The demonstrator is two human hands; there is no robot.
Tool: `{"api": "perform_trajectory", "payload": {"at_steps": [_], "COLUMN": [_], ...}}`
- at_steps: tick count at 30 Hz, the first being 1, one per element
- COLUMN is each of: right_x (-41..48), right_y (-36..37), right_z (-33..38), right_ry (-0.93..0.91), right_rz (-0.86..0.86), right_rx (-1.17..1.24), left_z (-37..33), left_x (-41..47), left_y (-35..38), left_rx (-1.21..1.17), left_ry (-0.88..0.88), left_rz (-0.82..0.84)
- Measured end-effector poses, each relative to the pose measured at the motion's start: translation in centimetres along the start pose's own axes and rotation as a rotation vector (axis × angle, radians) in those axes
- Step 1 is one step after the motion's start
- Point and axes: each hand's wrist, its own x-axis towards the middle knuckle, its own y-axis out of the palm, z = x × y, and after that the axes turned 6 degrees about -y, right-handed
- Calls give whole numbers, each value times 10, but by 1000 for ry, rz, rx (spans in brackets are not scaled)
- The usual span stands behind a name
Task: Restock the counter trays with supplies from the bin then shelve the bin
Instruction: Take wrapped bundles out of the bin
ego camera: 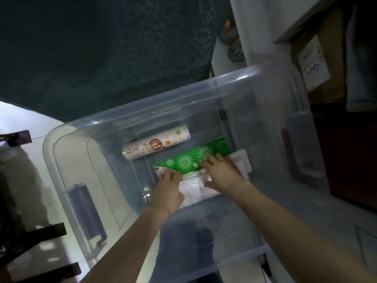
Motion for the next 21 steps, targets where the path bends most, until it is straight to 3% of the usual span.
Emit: {"api": "perform_trajectory", "payload": {"at_steps": [3, 8, 12, 16, 21], "right_x": [-2, -3, -11, -27, -51], "right_y": [-4, 1, 4, 10, 4], "right_z": [-6, -2, 0, 3, 10], "right_ry": [-12, 16, 25, 58, 69], "right_rz": [43, 59, 111, 21, -84], "right_rx": [-75, 4, 78, 85, 105], "left_z": [-1, -3, -3, -1, -8], "left_x": [2, 13, 8, -7, -26], "left_y": [-1, -3, 1, -1, -24], "left_rx": [5, 104, -31, -141, -43], "left_ry": [-8, 28, 89, 94, 155], "left_rz": [53, 113, 158, 134, 26]}}
